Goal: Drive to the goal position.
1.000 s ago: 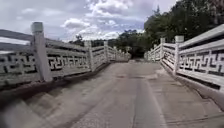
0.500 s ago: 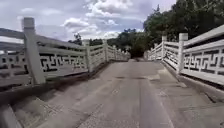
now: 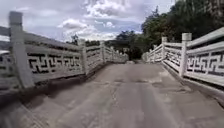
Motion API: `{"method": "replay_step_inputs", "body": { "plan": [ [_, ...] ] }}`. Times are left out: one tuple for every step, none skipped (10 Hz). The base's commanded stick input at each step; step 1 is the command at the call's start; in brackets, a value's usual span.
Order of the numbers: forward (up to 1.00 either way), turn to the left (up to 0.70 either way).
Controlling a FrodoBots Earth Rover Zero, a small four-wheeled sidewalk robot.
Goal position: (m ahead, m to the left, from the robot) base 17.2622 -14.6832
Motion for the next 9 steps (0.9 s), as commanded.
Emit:
{"method": "replay_step_inputs", "body": {
  "plan": [
    [0.70,-0.14],
    [0.70,-0.14],
    [0.70,-0.14],
    [0.70,-0.14],
    [0.55,-0.06],
    [0.45,0.00],
    [0.45,0.00],
    [0.45,0.00],
    [0.45,0.00]
  ]
}}
